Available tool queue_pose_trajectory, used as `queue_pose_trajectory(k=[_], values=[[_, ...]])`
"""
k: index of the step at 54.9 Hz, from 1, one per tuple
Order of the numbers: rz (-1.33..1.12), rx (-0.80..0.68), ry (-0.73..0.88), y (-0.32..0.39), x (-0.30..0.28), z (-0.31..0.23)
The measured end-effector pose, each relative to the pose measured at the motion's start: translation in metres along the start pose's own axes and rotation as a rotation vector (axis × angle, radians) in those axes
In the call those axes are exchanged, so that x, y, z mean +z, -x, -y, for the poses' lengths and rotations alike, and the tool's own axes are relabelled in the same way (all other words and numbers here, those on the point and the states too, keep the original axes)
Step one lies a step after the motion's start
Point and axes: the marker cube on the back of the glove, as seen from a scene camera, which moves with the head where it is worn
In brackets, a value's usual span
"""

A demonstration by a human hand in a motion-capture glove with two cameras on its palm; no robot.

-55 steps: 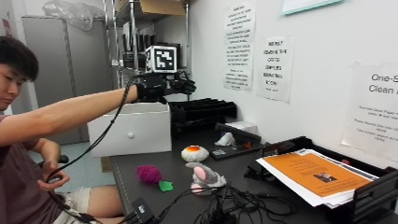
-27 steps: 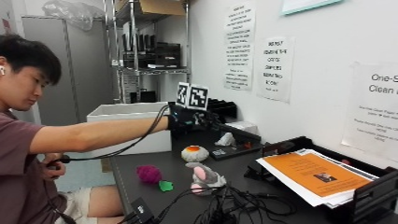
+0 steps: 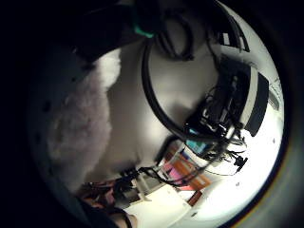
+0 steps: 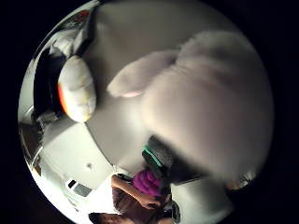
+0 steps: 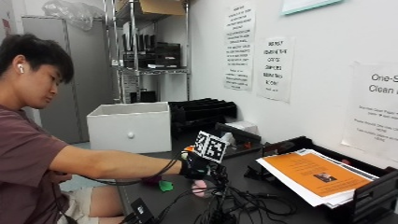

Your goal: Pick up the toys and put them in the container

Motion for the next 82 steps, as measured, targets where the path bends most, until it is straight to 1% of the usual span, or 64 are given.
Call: queue_pose_trajectory(k=[7, 14, 20, 25, 34, 39, 44, 56, 66, 71, 77, 82], values=[[-0.043, 0.005, -0.088, 0.0, 0.004, 0.002], [0.022, -0.031, -0.202, 0.002, 0.008, -0.003], [0.06, -0.044, -0.238, 0.008, 0.01, -0.008], [0.06, -0.044, -0.222, 0.013, 0.011, -0.013], [0.159, -0.071, -0.066, 0.027, -0.002, -0.032], [0.181, -0.077, -0.06, 0.039, -0.023, -0.044], [0.158, -0.09, -0.091, 0.049, -0.055, -0.062], [0.15, -0.162, -0.29, 0.082, -0.149, -0.122], [0.108, -0.243, -0.449, 0.135, -0.226, -0.176], [0.078, -0.294, -0.528, 0.174, -0.262, -0.203], [0.047, -0.352, -0.575, 0.213, -0.286, -0.227], [0.014, -0.429, -0.597, 0.264, -0.301, -0.246]])
